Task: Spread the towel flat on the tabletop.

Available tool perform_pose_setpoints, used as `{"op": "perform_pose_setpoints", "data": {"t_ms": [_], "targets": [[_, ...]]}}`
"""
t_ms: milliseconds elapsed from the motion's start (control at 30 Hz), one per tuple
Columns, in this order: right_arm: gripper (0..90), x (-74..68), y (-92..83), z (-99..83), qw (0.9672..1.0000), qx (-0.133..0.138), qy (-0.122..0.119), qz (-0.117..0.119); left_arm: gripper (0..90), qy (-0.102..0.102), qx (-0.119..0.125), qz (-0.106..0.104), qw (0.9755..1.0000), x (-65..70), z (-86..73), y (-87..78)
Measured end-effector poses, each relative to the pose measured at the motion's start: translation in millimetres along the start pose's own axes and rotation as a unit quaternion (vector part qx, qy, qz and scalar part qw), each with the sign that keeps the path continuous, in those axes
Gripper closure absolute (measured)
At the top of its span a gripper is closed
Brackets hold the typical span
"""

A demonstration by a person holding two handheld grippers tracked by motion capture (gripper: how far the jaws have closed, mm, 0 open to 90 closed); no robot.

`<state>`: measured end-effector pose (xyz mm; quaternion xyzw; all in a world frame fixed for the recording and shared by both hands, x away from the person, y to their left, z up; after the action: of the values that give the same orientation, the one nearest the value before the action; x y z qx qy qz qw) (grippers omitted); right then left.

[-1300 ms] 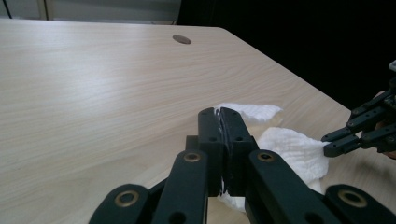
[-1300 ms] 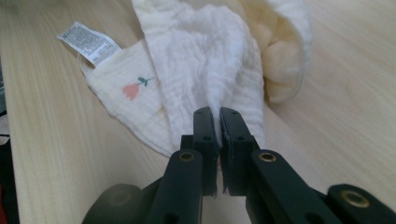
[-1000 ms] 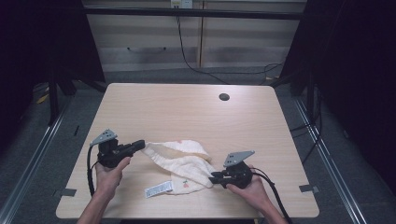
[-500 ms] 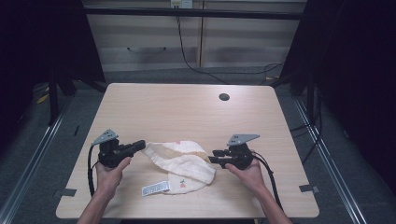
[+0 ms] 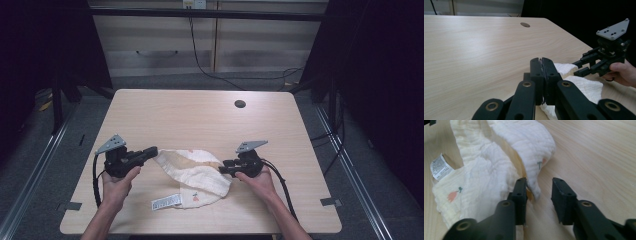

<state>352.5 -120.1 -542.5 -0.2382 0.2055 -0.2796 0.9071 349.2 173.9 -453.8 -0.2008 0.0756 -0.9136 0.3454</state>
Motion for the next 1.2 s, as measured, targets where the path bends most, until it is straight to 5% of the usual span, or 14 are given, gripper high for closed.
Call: {"op": "perform_pose_setpoints", "data": {"t_ms": [133, 400, 533, 800, 933, 1033, 1200], "targets": [[87.8, 0.6, -1.4, 2.2, 0.9999, 0.015, 0.001, 0.008, 88.6, 0.000, -0.002, 0.001, 1.0000, -1.0, -0.5, -1.0], [89.2, 0.5, -40.4, 37.8, 0.9980, 0.061, -0.010, -0.012, 88.5, 0.000, 0.011, 0.002, 0.9999, -4.2, 10.2, -5.5], [89.3, 0.3, -68.0, 63.0, 0.9959, 0.077, -0.035, -0.032, 88.6, 0.002, 0.027, -0.004, 0.9996, -4.2, 27.1, -6.9], [89.4, -2.2, -111.9, 115.1, 0.9891, 0.100, -0.083, -0.069, 88.5, 0.043, 0.054, -0.006, 0.9976, 10.7, 79.4, -1.1], [89.3, -9.7, -126.5, 127.3, 0.9864, 0.110, -0.099, -0.072, 88.5, 0.067, 0.062, -0.004, 0.9958, 17.2, 95.2, -3.7], [89.2, -15.0, -126.8, 118.9, 0.9885, 0.097, -0.099, -0.060, 88.5, 0.065, 0.048, -0.006, 0.9967, 16.6, 85.0, -1.9], [89.0, -15.0, -101.1, 77.8, 0.9947, 0.045, -0.084, -0.038, 88.4, 0.039, 0.007, 0.002, 0.9992, 1.7, 37.9, 6.9]]}}
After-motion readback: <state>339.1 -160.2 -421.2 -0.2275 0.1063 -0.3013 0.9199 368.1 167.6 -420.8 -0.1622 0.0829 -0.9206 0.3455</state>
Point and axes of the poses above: each handheld gripper's, and its own axes: y roughly forward along the jaws, z roughly out of its top, x roughly to its right, the point moved 7 cm from there along y, roughly forward along the jaws, and after that the axes turned 5 degrees about x, right-handed, at the moved point
